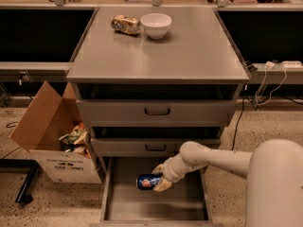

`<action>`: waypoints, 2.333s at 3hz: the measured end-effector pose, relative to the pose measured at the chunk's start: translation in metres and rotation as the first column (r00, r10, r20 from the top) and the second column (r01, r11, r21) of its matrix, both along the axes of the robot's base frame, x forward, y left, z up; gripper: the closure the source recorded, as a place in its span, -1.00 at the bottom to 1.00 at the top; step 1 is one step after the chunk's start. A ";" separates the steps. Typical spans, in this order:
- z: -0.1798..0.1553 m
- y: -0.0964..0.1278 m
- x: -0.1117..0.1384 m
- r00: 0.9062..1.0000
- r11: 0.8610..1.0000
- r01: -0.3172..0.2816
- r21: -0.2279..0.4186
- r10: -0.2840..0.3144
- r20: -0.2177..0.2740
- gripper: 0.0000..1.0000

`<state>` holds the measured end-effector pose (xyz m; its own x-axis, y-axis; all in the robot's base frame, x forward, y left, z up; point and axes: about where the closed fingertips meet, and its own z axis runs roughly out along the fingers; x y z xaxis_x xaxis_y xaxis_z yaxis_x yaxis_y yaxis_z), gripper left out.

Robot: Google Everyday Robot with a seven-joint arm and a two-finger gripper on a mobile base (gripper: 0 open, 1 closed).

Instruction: Place pepsi can into bottom drawer

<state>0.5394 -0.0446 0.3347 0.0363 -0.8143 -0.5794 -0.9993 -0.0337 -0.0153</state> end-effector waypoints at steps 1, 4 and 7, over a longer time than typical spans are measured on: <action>-0.019 0.002 0.003 1.000 1.000 0.012 -0.012 -0.012 -0.015 1.00; -0.096 0.009 0.003 0.991 0.998 0.054 -0.030 -0.057 -0.121 1.00; -0.146 -0.002 0.001 0.974 0.994 0.107 0.037 -0.097 -0.205 1.00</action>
Offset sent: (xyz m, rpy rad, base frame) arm 0.0090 0.0009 -0.0554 -0.0295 0.0507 -0.0855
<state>0.5407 -0.0464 0.1888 -0.1681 -0.7791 -0.6040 -0.9798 0.0648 0.1891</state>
